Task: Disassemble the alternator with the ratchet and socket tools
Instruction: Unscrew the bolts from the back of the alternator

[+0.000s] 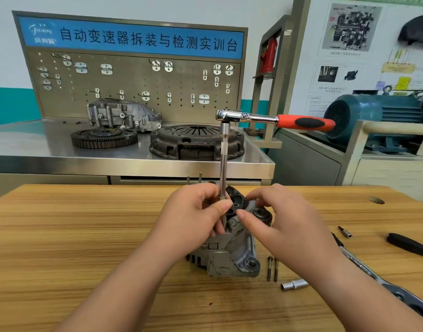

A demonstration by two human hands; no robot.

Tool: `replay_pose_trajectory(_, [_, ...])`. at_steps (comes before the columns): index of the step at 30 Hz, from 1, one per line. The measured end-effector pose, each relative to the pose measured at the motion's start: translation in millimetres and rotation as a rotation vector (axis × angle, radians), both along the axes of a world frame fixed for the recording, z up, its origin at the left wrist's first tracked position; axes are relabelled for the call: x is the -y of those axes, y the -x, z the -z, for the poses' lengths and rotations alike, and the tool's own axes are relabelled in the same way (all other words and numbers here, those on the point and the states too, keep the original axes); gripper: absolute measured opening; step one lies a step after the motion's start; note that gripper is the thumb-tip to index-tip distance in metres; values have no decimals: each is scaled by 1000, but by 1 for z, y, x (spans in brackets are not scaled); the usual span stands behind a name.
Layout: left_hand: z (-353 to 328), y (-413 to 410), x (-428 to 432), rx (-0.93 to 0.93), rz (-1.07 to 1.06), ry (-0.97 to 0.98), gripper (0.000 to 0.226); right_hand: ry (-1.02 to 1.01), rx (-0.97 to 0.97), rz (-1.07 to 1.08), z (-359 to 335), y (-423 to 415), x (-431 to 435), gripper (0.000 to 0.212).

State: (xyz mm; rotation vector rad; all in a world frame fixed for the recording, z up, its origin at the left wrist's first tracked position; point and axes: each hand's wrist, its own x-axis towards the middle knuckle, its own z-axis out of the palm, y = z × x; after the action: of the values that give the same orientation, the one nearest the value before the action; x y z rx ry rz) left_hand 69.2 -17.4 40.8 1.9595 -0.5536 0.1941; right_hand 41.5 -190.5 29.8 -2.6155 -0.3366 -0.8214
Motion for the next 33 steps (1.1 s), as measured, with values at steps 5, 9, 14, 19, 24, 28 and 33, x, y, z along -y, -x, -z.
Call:
replay_pose_trajectory(5, [0, -4, -4, -56, 76, 46, 11, -430, -79, -174, -16, -11, -7, 64])
replay_pose_trajectory(9, [-2, -2, -4, -57, 141, 66, 20, -959, -110, -489, -40, -22, -22, 49])
replay_pose_trajectory(14, [-3, 0, 0, -6, 145, 55, 23, -1323, -90, -995, -60, -28, -39, 33])
replay_pose_trajectory(19, [-2, 0, 3, 11, 106, 37, 24, -1169, 0, -1027, -56, -31, -44, 51])
replay_pose_trajectory(24, [-6, -1, 4, -46, 95, 62, 27, -1220, -3, -1068, -60, -33, -44, 27])
replay_pose_trajectory(28, [-4, -3, 3, 49, 31, -37, 27, -1248, 148, -990, -64, -36, -50, 32])
replay_pose_trajectory(33, [-3, -10, -6, 521, -76, -391, 25, -1108, 343, -924, -59, -39, -57, 24])
